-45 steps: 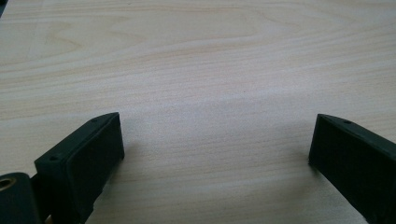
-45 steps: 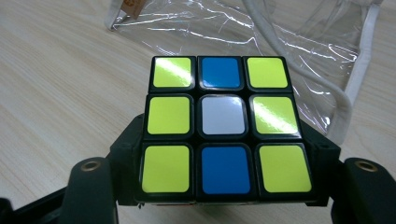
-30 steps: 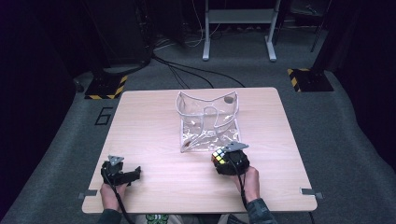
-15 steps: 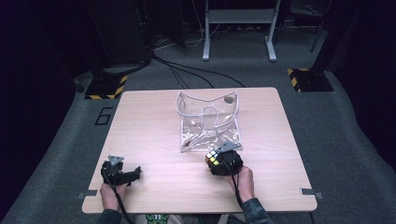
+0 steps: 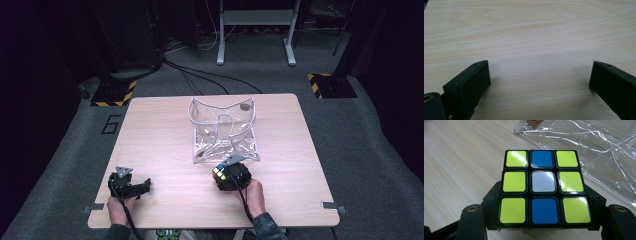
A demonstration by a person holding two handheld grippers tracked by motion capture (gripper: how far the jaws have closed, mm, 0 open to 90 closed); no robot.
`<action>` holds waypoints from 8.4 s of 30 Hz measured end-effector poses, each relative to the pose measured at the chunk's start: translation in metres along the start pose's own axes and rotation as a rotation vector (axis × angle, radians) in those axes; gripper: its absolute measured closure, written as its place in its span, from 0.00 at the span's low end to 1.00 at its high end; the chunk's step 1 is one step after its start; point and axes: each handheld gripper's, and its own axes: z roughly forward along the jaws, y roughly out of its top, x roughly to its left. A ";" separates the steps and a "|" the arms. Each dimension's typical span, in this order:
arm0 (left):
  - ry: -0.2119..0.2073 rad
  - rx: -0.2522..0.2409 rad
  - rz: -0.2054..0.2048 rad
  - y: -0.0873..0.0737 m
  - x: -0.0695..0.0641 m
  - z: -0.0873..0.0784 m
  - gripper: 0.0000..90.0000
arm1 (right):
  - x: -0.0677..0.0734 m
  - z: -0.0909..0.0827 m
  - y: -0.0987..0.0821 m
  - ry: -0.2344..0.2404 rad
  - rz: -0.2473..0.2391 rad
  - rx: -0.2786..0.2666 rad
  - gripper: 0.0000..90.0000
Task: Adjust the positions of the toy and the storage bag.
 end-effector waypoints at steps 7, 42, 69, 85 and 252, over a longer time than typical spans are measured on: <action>0.000 -0.001 0.000 0.000 0.000 0.000 0.04 | 0.006 0.008 0.002 0.010 -0.007 0.005 0.37; 0.034 -0.012 0.007 0.000 -0.004 -0.001 0.03 | 0.011 0.002 0.006 0.054 0.039 -0.003 0.07; -0.126 0.034 0.017 0.038 -0.013 -0.006 0.04 | -0.028 -0.046 0.001 0.028 0.088 -0.078 0.09; -0.221 0.024 0.056 0.079 -0.039 -0.005 0.06 | -0.056 -0.067 0.003 -0.007 0.154 -0.104 0.11; -0.274 0.216 0.194 0.267 -0.063 0.053 0.98 | -0.150 -0.087 0.104 -0.176 0.249 -0.038 0.98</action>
